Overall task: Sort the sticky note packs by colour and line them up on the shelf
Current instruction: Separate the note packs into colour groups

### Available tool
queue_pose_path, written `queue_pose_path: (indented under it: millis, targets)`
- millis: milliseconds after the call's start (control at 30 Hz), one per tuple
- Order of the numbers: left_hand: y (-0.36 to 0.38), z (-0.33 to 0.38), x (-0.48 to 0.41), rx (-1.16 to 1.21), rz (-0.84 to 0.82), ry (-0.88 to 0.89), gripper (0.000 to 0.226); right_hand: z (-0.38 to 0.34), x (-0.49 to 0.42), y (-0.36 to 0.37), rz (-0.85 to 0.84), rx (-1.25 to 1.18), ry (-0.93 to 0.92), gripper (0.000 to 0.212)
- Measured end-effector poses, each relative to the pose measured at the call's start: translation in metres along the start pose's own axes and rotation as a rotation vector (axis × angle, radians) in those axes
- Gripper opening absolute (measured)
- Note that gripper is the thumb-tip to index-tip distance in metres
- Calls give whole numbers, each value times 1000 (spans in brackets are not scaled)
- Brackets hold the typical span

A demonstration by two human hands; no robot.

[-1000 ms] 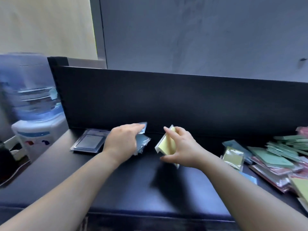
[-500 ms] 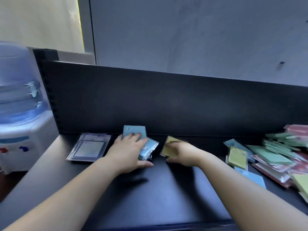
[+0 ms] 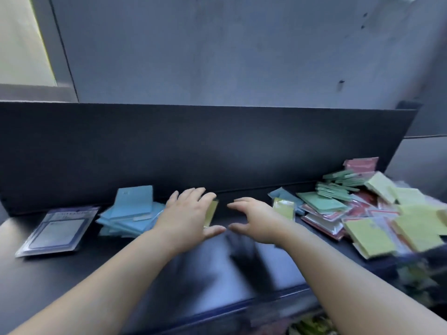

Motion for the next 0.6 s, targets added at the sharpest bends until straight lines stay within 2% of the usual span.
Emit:
queue_pose_path:
  millis: [267,600]
  targets:
    - [5,145,-45,73,18,130,70,121,82,-56,93,20,90,55]
    - [19,288,-90,132,-44,138,72,260,159,-105,214,-38,203,53]
Point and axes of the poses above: each hand's wrist, its own x-axis away from the middle knuckle, its own y-axis out of the palm, z = x × y, the point moved 7 cm from there along -x, towards the middle knuckle, and after that the axes turned 1 degree about -x, right-handed, at the moved point
